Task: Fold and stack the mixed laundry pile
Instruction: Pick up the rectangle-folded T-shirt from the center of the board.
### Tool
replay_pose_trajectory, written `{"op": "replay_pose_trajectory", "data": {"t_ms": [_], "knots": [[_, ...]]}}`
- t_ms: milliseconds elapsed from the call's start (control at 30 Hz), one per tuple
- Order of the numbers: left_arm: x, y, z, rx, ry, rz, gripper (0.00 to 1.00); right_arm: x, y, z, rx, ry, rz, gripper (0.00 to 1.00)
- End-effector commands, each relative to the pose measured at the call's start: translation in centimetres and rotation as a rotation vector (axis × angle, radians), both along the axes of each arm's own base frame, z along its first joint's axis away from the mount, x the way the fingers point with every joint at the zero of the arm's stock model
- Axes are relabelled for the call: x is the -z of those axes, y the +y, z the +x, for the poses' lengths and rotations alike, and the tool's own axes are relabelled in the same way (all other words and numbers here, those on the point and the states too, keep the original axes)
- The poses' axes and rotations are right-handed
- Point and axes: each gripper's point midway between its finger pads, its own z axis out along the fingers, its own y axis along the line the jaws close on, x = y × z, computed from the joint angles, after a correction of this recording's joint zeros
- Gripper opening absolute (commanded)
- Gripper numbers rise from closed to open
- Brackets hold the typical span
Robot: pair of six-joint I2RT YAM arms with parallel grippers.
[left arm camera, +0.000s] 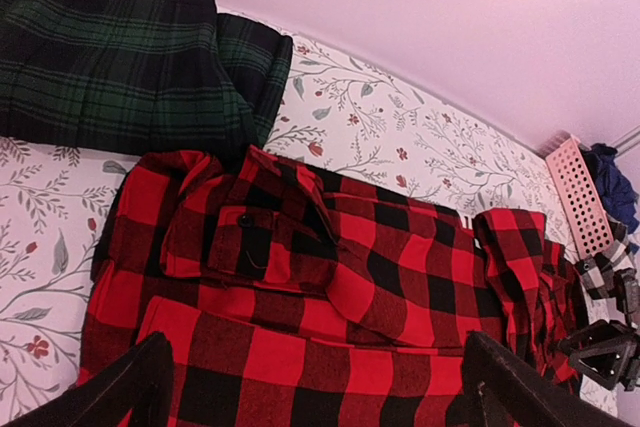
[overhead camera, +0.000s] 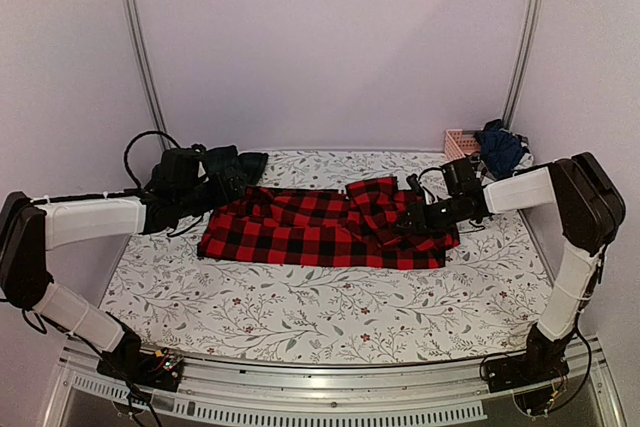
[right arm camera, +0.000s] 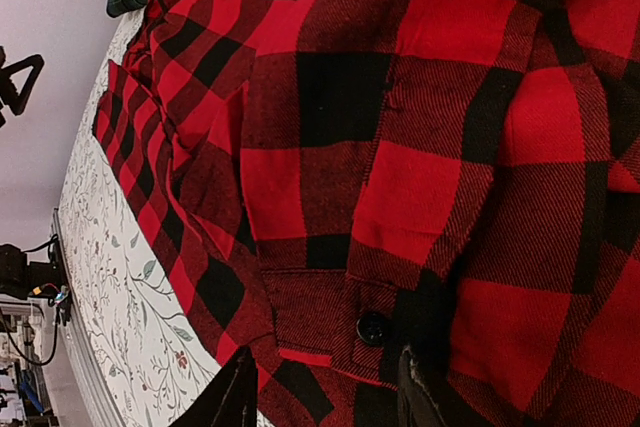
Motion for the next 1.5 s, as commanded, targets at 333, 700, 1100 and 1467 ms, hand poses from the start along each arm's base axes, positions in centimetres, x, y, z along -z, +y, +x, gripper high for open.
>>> {"op": "replay_pose_trajectory", "data": {"t_ms": [333, 700, 1100, 1467], "knots": [[-1.1, -0.1, 0.1, -0.017, -0.04, -0.007, 1.0, 3.6, -0.4, 2.0, 0.041, 0.044, -0.071, 0.48], [-0.9, -0.2, 0.1, -0.018, -0.037, -0.011, 1.0, 3.1, -1.6, 3.0, 0.118, -0.005, -0.155, 0.57], [-0.7, -0.1, 0.0, -0.018, -0.037, -0.005, 1.0, 2.8, 1.5, 1.6, 0.002, 0.056, -0.05, 0.35], [-0.1, -2.5, -0.1, 0.063, -0.04, 0.004, 1.0, -6.8, 4.7, 1.0, -0.069, -0.03, 0.301, 0.0]]}}
